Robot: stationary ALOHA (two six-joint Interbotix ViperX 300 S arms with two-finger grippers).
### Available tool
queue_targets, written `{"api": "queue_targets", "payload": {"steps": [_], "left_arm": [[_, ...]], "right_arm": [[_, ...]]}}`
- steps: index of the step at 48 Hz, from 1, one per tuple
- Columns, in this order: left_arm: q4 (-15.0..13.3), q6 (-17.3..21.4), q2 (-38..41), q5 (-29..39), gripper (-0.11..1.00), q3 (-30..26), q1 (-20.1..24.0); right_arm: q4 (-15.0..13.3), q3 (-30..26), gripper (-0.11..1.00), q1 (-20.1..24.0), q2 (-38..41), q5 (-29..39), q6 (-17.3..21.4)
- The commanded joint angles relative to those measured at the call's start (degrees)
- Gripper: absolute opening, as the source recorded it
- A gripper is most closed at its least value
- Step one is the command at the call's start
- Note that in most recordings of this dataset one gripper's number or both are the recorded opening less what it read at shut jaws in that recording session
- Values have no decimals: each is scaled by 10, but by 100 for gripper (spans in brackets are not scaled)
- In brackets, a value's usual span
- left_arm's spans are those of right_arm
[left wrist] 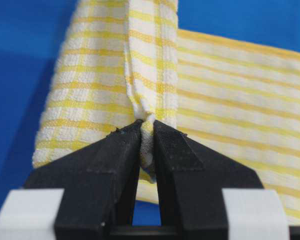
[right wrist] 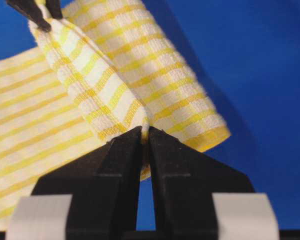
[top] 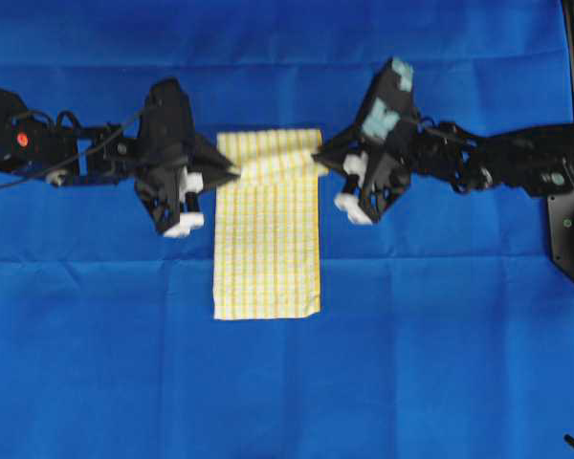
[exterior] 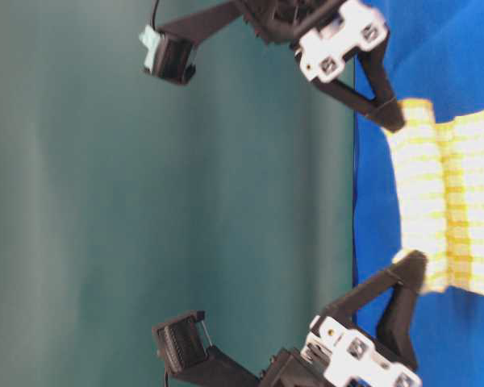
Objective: Fold the yellow towel.
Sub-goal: 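Fold the top end down over the strip toward the bottom end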
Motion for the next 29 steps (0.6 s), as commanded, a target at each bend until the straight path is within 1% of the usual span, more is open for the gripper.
{"api": "queue_targets", "payload": {"steps": [1,5,15,24,29], "left_arm": [[-2,-7,-14,1,6,-2,-29],[-2,-17,-12,1,6,-1,-51],[-2,-40,-9,1,6,-4,-105],[-2,-42,-4,1,6,-8,-143],[-2,-42,-2,1,6,-11,-156]], "right_arm": [[18,3,4,35,-14,-20,1],[28,3,4,63,-14,-24,1],[57,3,4,113,-11,-25,0],[58,-4,4,139,-4,-23,0],[60,-11,4,149,4,-23,0]]}}
